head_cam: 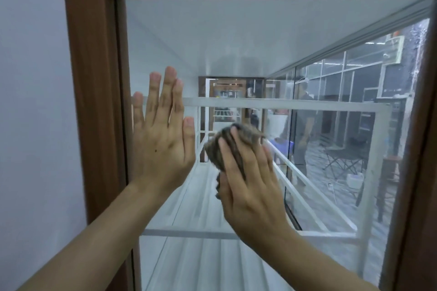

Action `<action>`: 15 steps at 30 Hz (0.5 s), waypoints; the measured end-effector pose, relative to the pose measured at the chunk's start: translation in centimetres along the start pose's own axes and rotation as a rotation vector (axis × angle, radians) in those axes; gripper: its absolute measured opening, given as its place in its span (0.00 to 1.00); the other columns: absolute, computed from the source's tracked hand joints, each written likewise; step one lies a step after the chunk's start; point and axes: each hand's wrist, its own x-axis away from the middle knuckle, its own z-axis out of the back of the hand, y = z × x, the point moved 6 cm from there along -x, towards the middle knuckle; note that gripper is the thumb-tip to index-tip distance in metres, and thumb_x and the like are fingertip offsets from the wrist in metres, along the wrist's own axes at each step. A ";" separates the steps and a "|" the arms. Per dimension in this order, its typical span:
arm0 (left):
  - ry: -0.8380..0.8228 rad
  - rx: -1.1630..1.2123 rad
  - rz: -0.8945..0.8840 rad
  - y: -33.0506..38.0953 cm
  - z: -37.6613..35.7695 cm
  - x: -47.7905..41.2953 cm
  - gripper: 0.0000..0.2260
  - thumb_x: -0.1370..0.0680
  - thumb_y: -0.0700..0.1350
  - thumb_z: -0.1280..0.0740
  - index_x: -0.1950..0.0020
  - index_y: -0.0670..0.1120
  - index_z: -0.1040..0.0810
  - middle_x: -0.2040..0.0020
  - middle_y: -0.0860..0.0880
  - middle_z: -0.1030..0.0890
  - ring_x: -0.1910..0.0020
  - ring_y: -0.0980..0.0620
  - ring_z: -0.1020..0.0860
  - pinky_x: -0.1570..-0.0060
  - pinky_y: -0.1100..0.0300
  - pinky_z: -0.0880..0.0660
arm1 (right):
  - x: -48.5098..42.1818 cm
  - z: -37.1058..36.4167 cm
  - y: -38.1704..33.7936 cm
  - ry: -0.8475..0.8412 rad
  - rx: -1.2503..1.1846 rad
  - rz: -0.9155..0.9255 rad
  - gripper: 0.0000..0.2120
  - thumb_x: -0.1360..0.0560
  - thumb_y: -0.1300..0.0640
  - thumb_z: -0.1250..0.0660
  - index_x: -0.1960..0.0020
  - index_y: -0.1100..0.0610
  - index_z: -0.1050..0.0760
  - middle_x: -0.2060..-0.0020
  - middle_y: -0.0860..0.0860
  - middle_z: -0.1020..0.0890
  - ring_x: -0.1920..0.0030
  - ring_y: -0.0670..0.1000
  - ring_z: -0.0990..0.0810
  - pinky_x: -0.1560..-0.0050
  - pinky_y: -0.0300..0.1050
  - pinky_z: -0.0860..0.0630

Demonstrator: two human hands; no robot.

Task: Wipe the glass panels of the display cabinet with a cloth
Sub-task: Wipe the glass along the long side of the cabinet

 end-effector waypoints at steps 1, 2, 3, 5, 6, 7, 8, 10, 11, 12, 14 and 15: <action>-0.002 0.006 -0.003 0.0 0.0 0.0 0.26 0.15 0.46 0.51 0.18 0.38 0.48 0.18 0.41 0.48 0.18 0.41 0.50 0.21 0.39 0.52 | 0.4 0.2 0.4 -0.010 0.028 0.026 0.24 0.20 0.59 0.39 0.24 0.62 0.33 0.24 0.61 0.34 0.22 0.62 0.39 0.21 0.59 0.45; -0.002 0.012 -0.006 0.0 0.0 0.1 0.26 0.15 0.46 0.52 0.18 0.38 0.48 0.17 0.41 0.48 0.18 0.42 0.50 0.21 0.39 0.52 | -0.2 0.5 1.2 0.007 0.045 0.024 0.24 0.20 0.59 0.39 0.25 0.62 0.32 0.24 0.61 0.34 0.23 0.62 0.38 0.22 0.59 0.43; -0.003 0.018 -0.007 -0.1 0.0 0.2 0.26 0.15 0.46 0.52 0.18 0.39 0.48 0.17 0.42 0.48 0.18 0.42 0.51 0.21 0.39 0.52 | -1.7 1.1 1.9 0.050 0.051 -0.017 0.23 0.20 0.60 0.39 0.25 0.63 0.31 0.25 0.62 0.33 0.23 0.62 0.37 0.23 0.61 0.42; -0.002 0.020 -0.012 -0.2 0.1 0.3 0.26 0.15 0.47 0.52 0.18 0.39 0.48 0.17 0.42 0.48 0.18 0.43 0.51 0.21 0.40 0.52 | -6.2 2.1 3.4 0.172 0.038 -0.144 0.22 0.19 0.61 0.40 0.26 0.65 0.31 0.25 0.63 0.33 0.23 0.61 0.39 0.23 0.62 0.42; -0.001 0.015 -0.014 -0.2 0.0 0.3 0.26 0.15 0.47 0.52 0.18 0.39 0.48 0.17 0.43 0.48 0.18 0.44 0.51 0.20 0.40 0.52 | -8.0 2.2 3.5 0.215 0.025 -0.194 0.22 0.19 0.61 0.40 0.26 0.65 0.32 0.25 0.63 0.33 0.23 0.61 0.40 0.23 0.62 0.42; 0.001 0.009 -0.013 -0.1 0.0 0.3 0.26 0.15 0.47 0.52 0.18 0.39 0.48 0.17 0.43 0.48 0.18 0.44 0.51 0.20 0.41 0.52 | -9.0 2.1 3.2 0.229 0.005 -0.213 0.22 0.18 0.61 0.41 0.25 0.65 0.33 0.25 0.63 0.34 0.23 0.61 0.41 0.23 0.63 0.42; 0.004 0.007 -0.011 -0.1 0.1 0.2 0.26 0.15 0.47 0.53 0.18 0.39 0.48 0.17 0.43 0.48 0.18 0.44 0.51 0.20 0.41 0.53 | -9.0 1.7 2.4 0.214 -0.018 -0.198 0.22 0.18 0.61 0.42 0.25 0.65 0.34 0.24 0.62 0.35 0.22 0.62 0.41 0.23 0.63 0.42; 0.000 0.017 -0.007 0.0 0.2 0.1 0.26 0.15 0.47 0.53 0.18 0.39 0.47 0.17 0.43 0.48 0.18 0.44 0.51 0.20 0.43 0.54 | -5.1 0.2 0.7 0.094 -0.031 -0.098 0.23 0.17 0.60 0.43 0.24 0.64 0.35 0.23 0.62 0.36 0.21 0.63 0.42 0.23 0.63 0.43; -0.004 0.020 -0.005 0.0 0.2 0.1 0.26 0.15 0.47 0.53 0.18 0.39 0.47 0.17 0.43 0.48 0.18 0.44 0.51 0.20 0.43 0.54 | -2.3 -0.1 0.2 0.029 -0.015 -0.041 0.23 0.17 0.58 0.45 0.23 0.64 0.36 0.23 0.62 0.37 0.21 0.62 0.43 0.23 0.63 0.43; -0.012 0.018 -0.005 0.0 0.3 0.1 0.26 0.15 0.47 0.53 0.18 0.39 0.47 0.17 0.42 0.48 0.18 0.44 0.51 0.20 0.43 0.55 | 0.3 0.0 0.3 -0.031 0.008 0.009 0.23 0.16 0.57 0.46 0.23 0.63 0.37 0.22 0.61 0.38 0.21 0.62 0.43 0.23 0.62 0.44; -0.031 0.009 -0.011 0.3 0.4 0.2 0.26 0.15 0.47 0.53 0.18 0.39 0.48 0.17 0.43 0.48 0.18 0.43 0.52 0.20 0.43 0.55 | 2.5 1.3 2.7 -0.064 0.049 0.036 0.24 0.17 0.56 0.45 0.22 0.61 0.40 0.22 0.60 0.40 0.21 0.62 0.43 0.21 0.61 0.48; -0.037 0.004 -0.016 0.5 0.4 0.3 0.26 0.15 0.47 0.52 0.18 0.40 0.48 0.17 0.43 0.48 0.18 0.43 0.52 0.20 0.43 0.55 | 1.8 2.0 4.2 -0.021 0.063 -0.001 0.25 0.18 0.57 0.42 0.22 0.61 0.40 0.22 0.60 0.39 0.21 0.61 0.42 0.20 0.60 0.49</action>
